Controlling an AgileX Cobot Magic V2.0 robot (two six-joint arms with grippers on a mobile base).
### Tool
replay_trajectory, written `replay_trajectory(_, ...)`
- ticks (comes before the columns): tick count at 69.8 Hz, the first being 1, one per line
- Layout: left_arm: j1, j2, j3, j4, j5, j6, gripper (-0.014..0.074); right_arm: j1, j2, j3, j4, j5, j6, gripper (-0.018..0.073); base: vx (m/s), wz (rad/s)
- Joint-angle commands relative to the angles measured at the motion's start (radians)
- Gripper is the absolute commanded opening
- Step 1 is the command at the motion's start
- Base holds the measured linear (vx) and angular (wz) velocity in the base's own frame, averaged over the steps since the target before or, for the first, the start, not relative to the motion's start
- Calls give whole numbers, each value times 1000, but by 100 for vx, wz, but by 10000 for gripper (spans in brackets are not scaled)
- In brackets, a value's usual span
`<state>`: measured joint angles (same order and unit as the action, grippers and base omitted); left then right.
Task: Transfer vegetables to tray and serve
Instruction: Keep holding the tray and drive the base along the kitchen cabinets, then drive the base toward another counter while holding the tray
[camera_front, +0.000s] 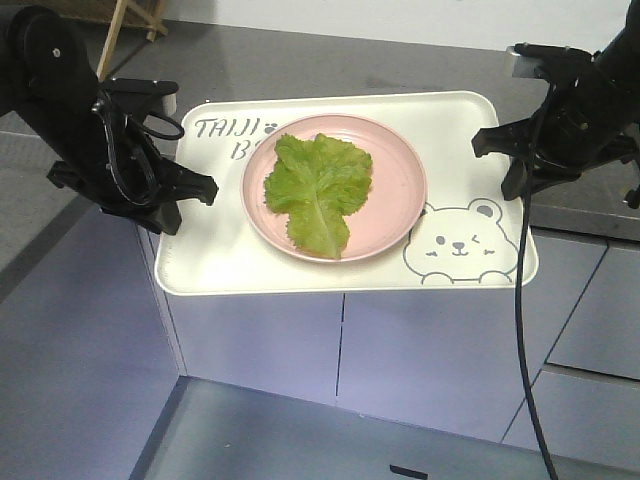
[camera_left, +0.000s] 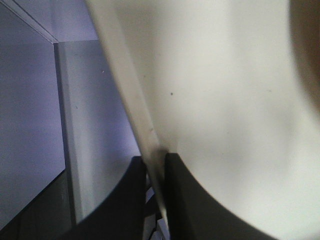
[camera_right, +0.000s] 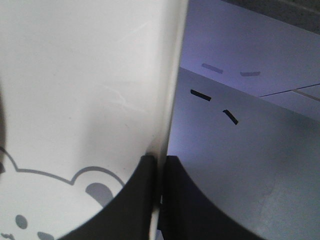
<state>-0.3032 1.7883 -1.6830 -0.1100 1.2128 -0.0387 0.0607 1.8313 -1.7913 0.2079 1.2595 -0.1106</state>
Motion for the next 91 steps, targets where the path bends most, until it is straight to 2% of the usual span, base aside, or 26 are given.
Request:
replay_trajectory(1,-17,-59,-31,-71,-49,25,-6,7,-60,-28,67,23,-24,-10,0,-15)
replay_trajectory(91,-17,-59,-31,-71,-49,25,-6,7,-60,-28,67,23,-24,-10,-1,-12)
